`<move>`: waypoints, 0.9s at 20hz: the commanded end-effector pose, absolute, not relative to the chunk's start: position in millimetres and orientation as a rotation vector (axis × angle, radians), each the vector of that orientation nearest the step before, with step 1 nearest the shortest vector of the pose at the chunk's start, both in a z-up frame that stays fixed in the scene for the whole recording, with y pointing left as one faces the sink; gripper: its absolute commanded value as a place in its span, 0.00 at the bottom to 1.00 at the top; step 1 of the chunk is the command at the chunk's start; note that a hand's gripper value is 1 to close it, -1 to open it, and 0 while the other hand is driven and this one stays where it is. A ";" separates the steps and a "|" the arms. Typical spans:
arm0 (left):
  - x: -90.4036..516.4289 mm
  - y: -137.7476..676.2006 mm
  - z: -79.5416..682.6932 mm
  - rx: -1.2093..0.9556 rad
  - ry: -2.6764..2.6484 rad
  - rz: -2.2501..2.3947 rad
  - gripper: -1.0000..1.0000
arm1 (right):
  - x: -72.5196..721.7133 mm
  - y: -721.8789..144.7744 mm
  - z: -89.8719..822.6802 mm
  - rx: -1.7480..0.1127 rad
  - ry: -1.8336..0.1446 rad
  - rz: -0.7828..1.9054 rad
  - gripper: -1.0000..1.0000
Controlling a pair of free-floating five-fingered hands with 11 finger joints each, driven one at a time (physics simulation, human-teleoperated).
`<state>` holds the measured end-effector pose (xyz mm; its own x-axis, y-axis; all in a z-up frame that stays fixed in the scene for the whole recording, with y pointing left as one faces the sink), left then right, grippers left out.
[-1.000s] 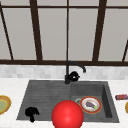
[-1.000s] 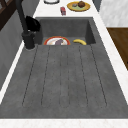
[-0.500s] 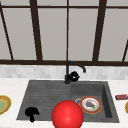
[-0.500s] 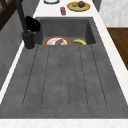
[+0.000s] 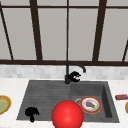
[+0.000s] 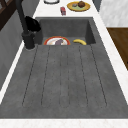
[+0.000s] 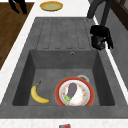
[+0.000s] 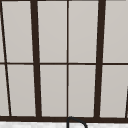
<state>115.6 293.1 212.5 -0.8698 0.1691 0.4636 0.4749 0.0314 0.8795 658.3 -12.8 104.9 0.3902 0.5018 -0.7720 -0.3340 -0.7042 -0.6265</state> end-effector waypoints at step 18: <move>115.6 293.1 212.5 -0.665 -2.075 -1.926 0.50 | 666.2 -27.3 110.0 -1.440 -0.398 1.388 0.00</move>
<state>115.6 293.1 212.5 -0.8698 0.1691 0.4636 0.4749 0.0314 0.8795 664.7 -24.1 110.2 0.2896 0.7486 -0.5964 -0.3874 -0.4781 -0.7882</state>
